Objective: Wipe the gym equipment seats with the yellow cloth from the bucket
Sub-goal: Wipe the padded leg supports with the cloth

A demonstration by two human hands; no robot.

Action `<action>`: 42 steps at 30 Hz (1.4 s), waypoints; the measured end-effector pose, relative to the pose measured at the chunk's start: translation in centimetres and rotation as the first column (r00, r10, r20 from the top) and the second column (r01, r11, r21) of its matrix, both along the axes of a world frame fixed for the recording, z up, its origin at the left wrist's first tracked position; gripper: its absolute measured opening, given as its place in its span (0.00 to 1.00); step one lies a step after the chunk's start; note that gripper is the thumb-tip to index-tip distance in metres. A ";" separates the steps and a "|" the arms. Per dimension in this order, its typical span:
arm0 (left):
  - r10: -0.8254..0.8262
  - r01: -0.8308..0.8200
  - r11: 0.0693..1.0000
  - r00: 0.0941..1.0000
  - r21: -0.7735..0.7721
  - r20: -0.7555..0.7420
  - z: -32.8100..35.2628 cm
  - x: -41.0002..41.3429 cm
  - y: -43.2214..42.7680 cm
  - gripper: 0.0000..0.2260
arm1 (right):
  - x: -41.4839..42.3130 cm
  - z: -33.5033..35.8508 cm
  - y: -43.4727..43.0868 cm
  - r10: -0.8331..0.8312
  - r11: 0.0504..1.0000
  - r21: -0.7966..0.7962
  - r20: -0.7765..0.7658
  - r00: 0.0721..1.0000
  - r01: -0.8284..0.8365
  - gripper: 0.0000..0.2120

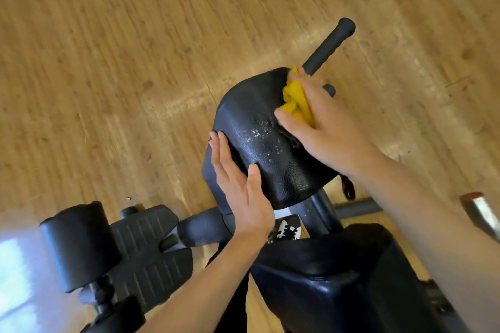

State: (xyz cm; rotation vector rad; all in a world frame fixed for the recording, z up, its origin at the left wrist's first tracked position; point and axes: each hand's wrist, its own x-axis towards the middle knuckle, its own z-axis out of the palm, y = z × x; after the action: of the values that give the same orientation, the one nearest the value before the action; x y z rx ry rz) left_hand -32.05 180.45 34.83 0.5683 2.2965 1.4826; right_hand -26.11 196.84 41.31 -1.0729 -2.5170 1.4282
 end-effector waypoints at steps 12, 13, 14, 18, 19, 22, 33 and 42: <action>0.004 -0.004 1.000 1.000 -0.024 -0.005 0.2 0.0 0.3 0.31 | -5.0 -0.9 2.4 0.014 0.977 0.214 -0.048 0.999 -0.003 0.25; 0.006 -0.006 1.000 1.000 -0.021 -0.007 0.1 0.1 0.3 0.31 | -5.8 -0.9 2.9 0.014 0.975 0.222 -0.048 0.999 -0.003 0.25; 0.010 -0.010 1.000 1.000 -0.022 -0.013 0.1 0.0 0.3 0.31 | -5.9 -1.0 2.8 0.029 0.974 0.224 -0.045 0.999 -0.019 0.25; 0.015 -0.015 1.000 0.999 -0.019 -0.034 0.1 0.0 0.2 0.31 | 0.5 0.5 -2.4 0.182 0.948 0.268 -0.012 0.983 -0.172 0.29; 0.016 -0.017 1.000 0.999 -0.019 -0.039 0.1 0.0 0.3 0.31 | 2.4 1.1 -4.2 0.219 0.938 0.274 0.007 0.976 -0.213 0.30; 0.011 -0.011 1.000 0.999 -0.023 -0.030 0.4 0.0 0.3 0.31 | 4.8 1.8 -7.1 0.264 0.904 0.334 0.053 0.963 -0.266 0.32; 0.026 -0.026 1.000 1.000 -0.006 0.013 0.3 0.2 0.3 0.29 | -8.2 2.2 -3.0 0.322 0.743 0.527 0.259 0.911 -0.412 0.20; 0.029 -0.030 0.998 0.999 0.064 0.012 0.0 0.0 -0.1 0.27 | 2.8 2.4 -9.3 0.346 0.698 0.560 0.282 0.895 -0.446 0.27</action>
State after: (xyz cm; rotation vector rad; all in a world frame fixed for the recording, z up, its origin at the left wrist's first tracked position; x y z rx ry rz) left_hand -32.07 180.39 34.84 0.5443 2.2654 1.5739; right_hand -23.32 187.50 43.74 -0.5431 -3.1140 0.4472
